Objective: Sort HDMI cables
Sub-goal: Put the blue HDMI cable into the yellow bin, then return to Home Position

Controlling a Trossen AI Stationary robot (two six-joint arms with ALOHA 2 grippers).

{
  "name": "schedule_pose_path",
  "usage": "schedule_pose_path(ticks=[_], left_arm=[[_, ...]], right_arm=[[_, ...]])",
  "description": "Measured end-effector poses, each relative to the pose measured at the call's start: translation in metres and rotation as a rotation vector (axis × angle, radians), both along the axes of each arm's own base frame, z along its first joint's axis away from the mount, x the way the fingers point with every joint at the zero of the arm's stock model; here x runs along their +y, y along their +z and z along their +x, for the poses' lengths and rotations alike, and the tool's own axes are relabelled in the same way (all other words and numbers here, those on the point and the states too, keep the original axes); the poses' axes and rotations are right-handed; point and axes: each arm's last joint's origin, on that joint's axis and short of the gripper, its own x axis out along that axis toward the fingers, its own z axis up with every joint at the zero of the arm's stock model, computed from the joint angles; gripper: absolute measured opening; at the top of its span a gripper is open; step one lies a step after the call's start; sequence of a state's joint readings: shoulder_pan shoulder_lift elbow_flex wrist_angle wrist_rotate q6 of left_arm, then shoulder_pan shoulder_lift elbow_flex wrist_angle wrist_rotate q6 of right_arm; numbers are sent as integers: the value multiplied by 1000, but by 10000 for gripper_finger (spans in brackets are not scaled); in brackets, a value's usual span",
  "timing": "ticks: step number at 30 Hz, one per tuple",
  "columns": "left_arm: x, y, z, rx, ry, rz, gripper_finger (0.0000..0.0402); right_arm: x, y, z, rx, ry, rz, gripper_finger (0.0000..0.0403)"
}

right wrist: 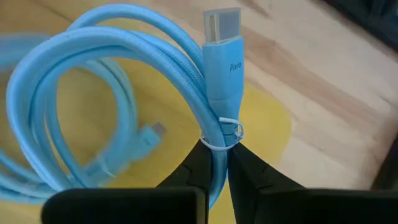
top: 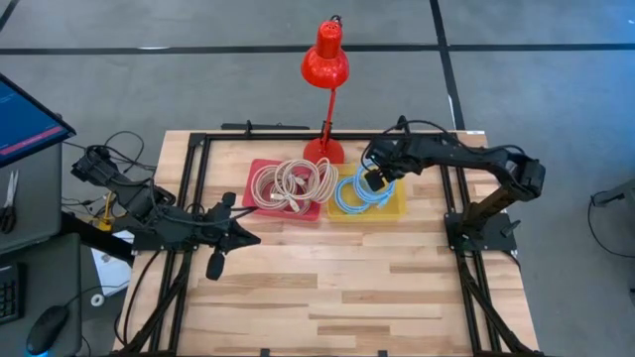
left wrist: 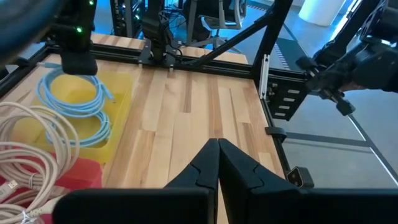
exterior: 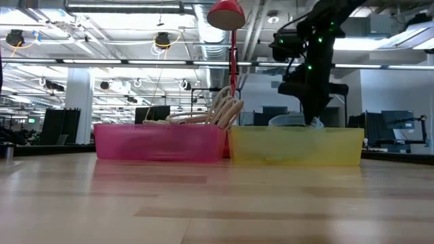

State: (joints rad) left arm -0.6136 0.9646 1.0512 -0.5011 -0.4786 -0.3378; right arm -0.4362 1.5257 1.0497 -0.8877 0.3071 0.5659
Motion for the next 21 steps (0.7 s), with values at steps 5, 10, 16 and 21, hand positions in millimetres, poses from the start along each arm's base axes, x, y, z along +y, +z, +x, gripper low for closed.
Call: schedule_pose_path(ticks=[5,10,16,21], left_arm=[[0,0,0,0,0,0,6],[0,0,0,0,0,0,6],[0,0,0,0,0,-1,6],[0,0,0,0,0,0,6]], right_arm=[[2,-15,-4,9,0,0,24],[3,-18,-4,1,0,1,91],[2,-12,-2,-11,3,9,164],[1,6,7,-51,18,1,195]])
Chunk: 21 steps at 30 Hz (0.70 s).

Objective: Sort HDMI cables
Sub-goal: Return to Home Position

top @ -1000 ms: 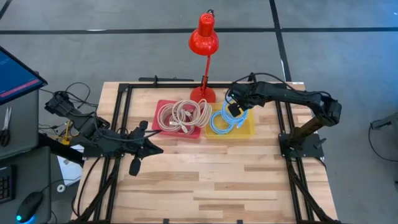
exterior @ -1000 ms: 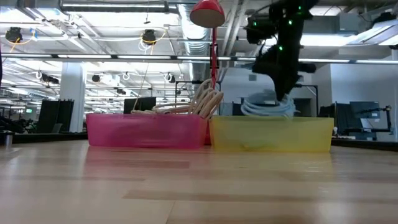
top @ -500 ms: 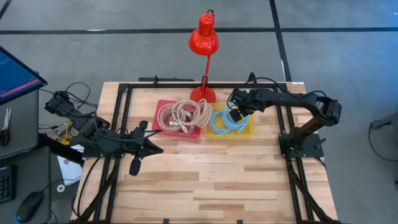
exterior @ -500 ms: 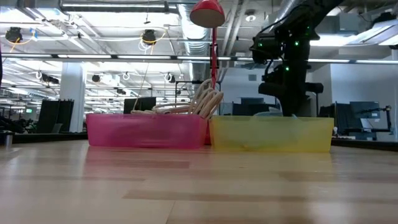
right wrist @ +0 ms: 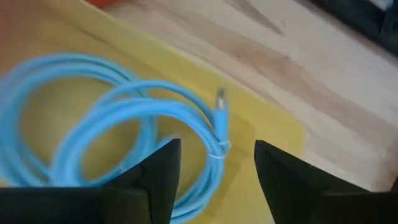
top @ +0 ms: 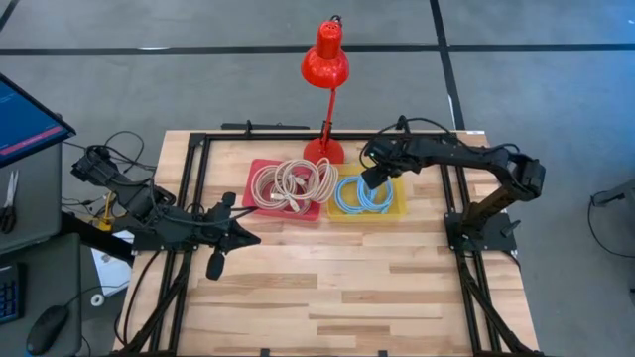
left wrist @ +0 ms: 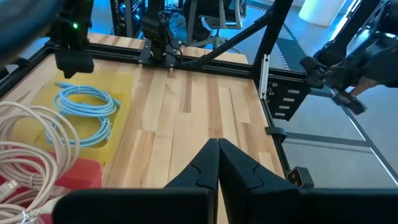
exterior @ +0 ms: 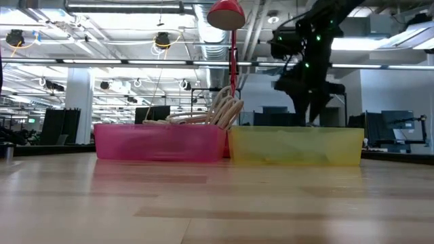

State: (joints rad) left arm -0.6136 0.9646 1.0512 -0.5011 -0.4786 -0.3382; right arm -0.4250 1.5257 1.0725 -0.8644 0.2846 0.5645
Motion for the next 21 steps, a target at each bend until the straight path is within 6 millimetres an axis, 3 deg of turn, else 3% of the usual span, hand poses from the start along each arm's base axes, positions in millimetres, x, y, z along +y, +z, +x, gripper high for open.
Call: schedule_pose_path(ticks=[10,16,21], left_arm=[[0,0,0,0,0,0,6],[0,0,0,-1,2,1,6],[2,1,0,-16,25,51,6]], right_arm=[[20,73,32,-130,234,-65,172],[46,108,46,-201,407,-124,123],[68,122,50,-224,502,-168,64]])
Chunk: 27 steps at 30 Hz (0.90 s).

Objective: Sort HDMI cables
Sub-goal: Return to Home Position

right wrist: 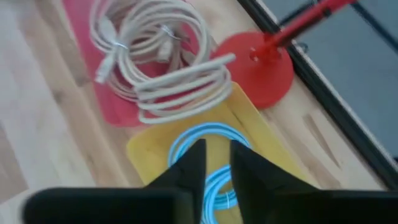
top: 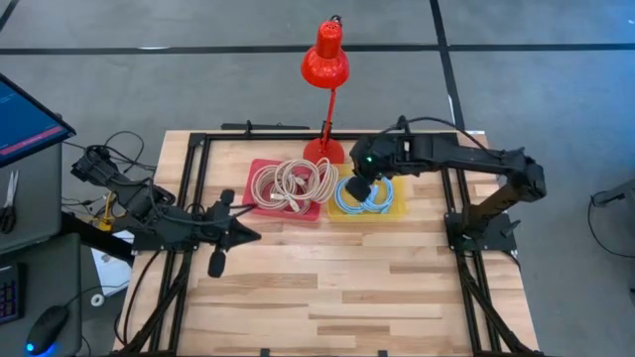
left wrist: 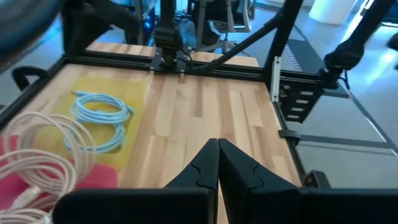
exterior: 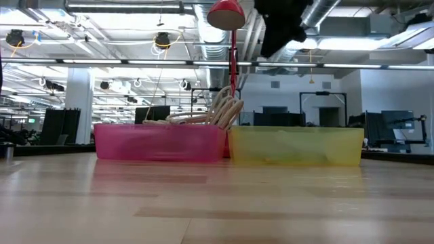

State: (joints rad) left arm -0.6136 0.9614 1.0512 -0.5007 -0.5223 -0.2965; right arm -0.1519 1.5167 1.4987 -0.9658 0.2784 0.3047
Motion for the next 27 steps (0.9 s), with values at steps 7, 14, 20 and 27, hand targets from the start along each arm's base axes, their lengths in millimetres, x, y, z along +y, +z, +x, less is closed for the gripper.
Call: schedule_pose_path(ticks=[7,14,20,27], left_arm=[[3,2,-2,-19,22,23,6],[6,5,-4,-46,36,105,6],[17,10,-5,-70,78,203,6],[37,16,-6,-94,229,285,6]], right_arm=[[31,14,-1,-20,96,-41,9],[57,31,-12,-86,172,-81,1],[69,58,-36,-218,151,-167,0],[81,86,-73,-340,193,-208,0]])
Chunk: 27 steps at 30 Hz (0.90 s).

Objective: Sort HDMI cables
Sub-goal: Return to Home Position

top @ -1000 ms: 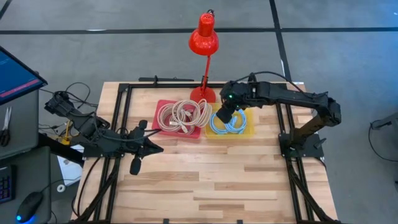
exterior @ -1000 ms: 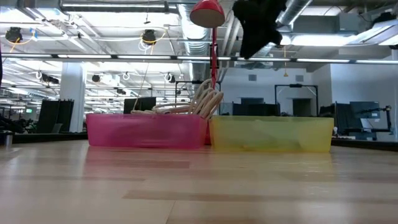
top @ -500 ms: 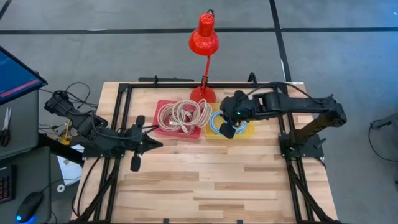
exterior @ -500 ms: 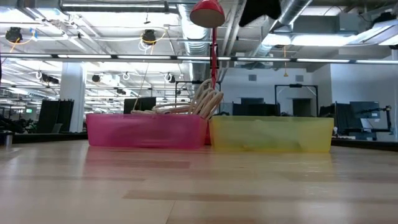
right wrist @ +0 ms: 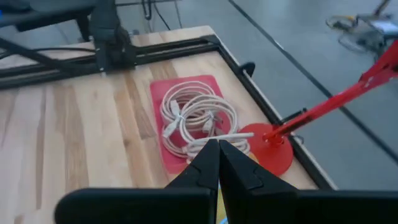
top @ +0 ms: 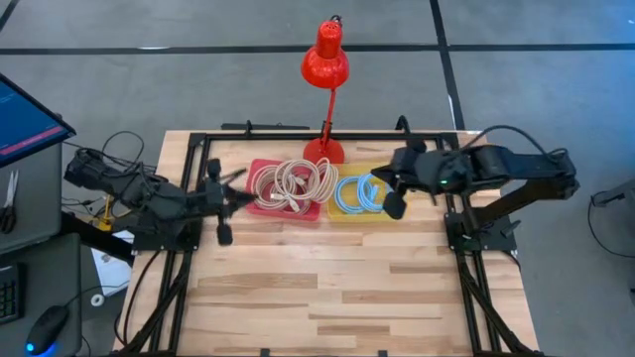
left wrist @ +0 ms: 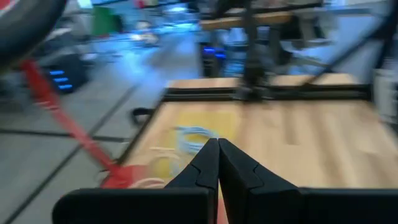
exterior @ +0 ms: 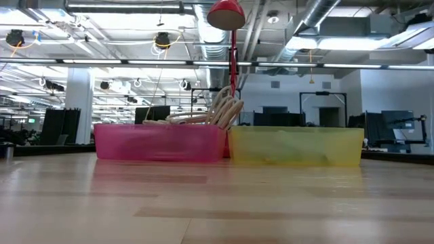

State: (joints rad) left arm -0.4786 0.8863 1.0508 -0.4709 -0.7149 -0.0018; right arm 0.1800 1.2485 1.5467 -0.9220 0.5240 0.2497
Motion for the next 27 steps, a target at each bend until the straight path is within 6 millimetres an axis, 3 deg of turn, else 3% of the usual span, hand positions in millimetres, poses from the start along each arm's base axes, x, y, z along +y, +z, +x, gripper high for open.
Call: schedule_pose_path(ticks=[4,10,17,27], left_arm=[[11,4,-3,-39,165,23,7],[17,13,-11,-124,261,0,6],[26,25,-30,-166,227,50,5],[42,39,-74,-288,9,12,4]], right_arm=[[6,4,-14,5,46,-16,0],[17,7,-15,-17,79,-63,0],[23,13,-18,-58,101,-136,0],[21,23,-31,-97,146,-157,0]])
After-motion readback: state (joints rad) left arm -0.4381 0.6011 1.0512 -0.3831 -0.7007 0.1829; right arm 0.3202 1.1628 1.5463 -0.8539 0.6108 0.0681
